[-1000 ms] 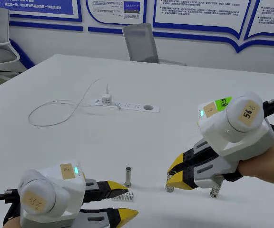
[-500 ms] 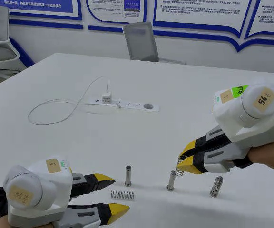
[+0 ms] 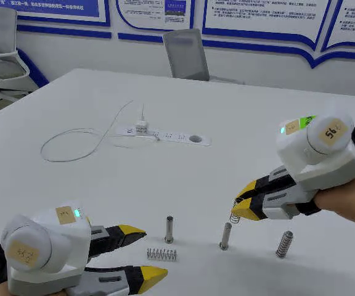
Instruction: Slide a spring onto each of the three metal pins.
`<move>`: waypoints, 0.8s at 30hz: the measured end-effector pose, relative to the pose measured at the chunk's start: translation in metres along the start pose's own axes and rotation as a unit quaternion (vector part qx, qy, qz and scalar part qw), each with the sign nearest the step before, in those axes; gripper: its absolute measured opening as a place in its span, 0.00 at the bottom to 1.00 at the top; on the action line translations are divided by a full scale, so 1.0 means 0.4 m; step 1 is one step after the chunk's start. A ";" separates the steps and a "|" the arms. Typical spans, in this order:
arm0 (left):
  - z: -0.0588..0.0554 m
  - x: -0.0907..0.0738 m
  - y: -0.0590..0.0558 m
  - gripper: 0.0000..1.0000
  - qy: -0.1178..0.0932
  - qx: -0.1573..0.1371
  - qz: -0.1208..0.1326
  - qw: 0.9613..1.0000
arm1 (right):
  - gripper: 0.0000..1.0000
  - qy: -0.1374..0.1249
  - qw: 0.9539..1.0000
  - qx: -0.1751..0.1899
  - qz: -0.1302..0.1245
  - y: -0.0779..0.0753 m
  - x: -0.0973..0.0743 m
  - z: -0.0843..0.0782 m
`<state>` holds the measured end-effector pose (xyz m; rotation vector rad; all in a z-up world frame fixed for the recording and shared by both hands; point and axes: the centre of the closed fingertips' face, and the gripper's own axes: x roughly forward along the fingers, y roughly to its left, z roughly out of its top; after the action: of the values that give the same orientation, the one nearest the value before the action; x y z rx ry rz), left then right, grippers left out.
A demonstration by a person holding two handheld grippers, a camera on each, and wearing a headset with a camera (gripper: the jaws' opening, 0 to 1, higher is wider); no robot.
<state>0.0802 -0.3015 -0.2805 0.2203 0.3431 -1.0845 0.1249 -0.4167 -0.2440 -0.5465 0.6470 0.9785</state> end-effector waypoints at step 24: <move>-0.004 -0.001 -0.001 0.46 0.001 -0.006 0.003 1.000 | 0.12 0.000 0.999 0.032 0.007 -0.013 0.043 -0.023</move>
<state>0.0796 -0.3007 -0.2820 0.2110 0.3511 -1.0762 0.1341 -0.4154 -0.2619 -0.4862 0.6807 0.9683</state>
